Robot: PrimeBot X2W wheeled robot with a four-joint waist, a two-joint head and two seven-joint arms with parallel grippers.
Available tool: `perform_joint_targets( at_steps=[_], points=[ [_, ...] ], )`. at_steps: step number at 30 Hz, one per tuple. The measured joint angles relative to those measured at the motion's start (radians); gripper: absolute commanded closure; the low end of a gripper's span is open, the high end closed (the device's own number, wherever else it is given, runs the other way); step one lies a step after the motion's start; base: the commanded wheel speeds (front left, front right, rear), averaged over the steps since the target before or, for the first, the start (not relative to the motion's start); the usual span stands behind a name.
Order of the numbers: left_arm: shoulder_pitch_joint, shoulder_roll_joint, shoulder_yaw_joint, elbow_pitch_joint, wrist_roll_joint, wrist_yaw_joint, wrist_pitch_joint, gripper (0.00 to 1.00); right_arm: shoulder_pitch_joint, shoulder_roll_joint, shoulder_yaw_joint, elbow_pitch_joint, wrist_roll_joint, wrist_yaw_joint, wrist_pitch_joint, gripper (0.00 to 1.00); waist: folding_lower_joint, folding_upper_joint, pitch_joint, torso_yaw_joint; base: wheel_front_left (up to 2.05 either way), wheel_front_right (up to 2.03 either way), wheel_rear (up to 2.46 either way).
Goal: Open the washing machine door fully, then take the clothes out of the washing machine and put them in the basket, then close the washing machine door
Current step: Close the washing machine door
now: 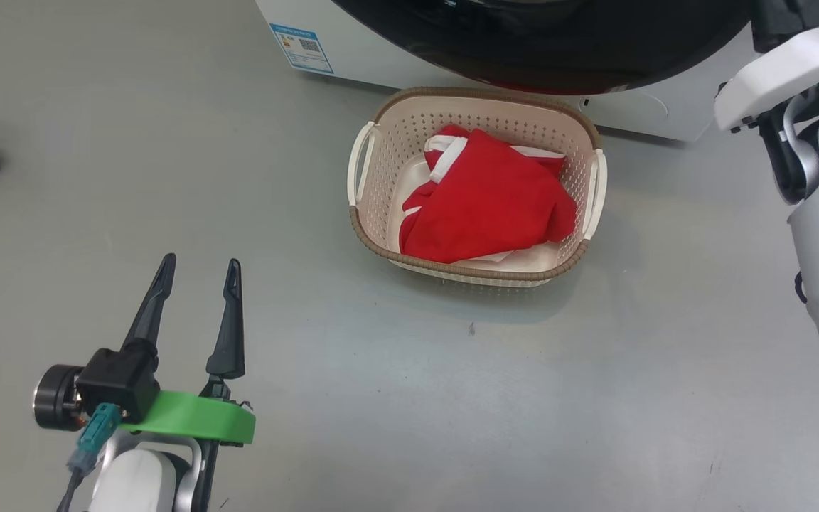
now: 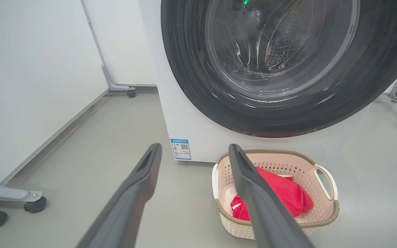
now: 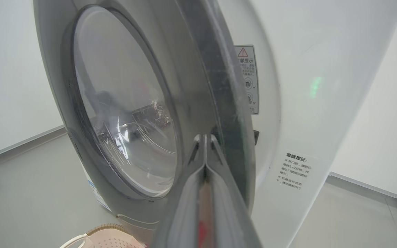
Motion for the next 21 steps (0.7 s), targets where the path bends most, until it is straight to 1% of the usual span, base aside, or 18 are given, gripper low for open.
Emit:
perform_joint_targets(
  at_steps=[8,21],
  points=[
    [-0.024,-0.005,-0.015,0.001,0.0,-0.009,0.0,0.0,-0.072,-0.058,-0.013,0.063,-0.002,-0.001,0.0,1.0,0.0,0.0,0.014,0.022,0.0,0.0,0.0],
    [-0.057,-0.01,-0.041,0.003,0.0,-0.026,0.0,0.0,-0.209,-0.102,-0.031,0.154,-0.002,-0.001,0.023,1.0,0.0,0.0,0.051,0.076,0.0,0.0,0.0]
  ],
)
